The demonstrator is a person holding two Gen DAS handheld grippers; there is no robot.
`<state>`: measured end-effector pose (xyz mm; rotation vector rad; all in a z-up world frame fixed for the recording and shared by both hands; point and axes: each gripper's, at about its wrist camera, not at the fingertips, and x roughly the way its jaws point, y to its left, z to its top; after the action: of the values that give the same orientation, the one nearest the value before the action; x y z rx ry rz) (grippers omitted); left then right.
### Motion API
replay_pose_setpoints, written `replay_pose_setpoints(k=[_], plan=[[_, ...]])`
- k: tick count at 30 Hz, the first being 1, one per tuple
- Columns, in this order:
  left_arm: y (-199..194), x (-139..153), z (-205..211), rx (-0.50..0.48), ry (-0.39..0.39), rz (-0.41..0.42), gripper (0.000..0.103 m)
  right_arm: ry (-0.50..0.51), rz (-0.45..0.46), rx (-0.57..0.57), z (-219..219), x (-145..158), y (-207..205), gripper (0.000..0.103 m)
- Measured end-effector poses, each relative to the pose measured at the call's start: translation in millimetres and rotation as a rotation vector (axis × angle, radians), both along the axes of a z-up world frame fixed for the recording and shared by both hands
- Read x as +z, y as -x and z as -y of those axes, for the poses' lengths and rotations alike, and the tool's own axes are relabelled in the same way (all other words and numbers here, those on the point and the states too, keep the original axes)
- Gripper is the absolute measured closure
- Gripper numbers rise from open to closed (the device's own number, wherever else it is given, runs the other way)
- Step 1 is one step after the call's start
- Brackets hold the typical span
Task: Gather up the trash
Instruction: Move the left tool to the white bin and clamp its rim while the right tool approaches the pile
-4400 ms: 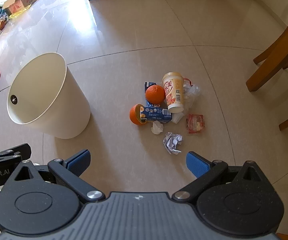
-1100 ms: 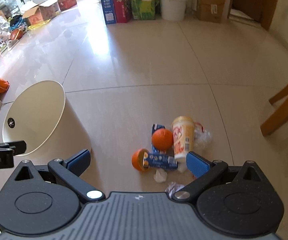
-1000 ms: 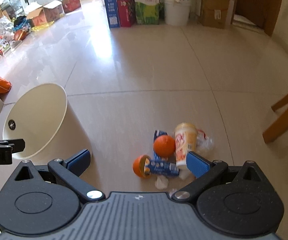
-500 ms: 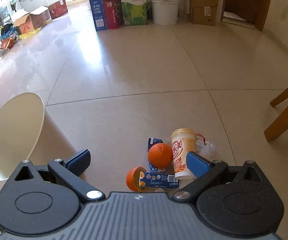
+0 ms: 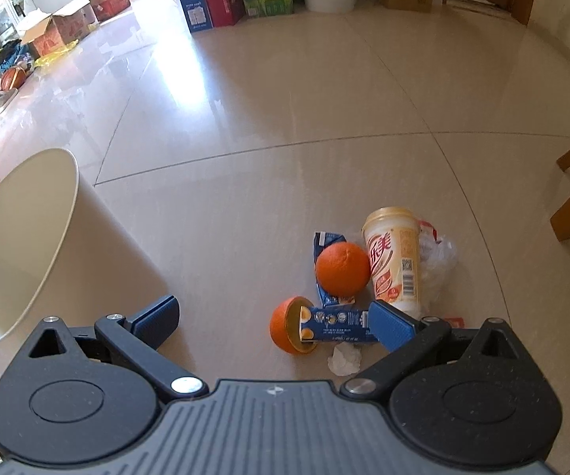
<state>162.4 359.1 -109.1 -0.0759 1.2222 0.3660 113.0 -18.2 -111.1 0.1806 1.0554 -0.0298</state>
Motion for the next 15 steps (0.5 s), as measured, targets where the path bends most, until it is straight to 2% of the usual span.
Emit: replay_pose_setpoints(k=[4, 11, 15], plan=[[-8, -9, -2, 0.02, 0.059, 0.001, 0.001, 0.023, -0.01, -0.011, 1, -5, -1, 0.0], [-24, -8, 8, -0.015, 0.164, 0.073, 0.002, 0.04, -0.037, -0.022, 3, -14, -1, 0.0], [-29, -8, 16, -0.019, 0.156, 0.074, 0.002, 0.034, -0.054, -0.033, 4, -21, -2, 0.0]])
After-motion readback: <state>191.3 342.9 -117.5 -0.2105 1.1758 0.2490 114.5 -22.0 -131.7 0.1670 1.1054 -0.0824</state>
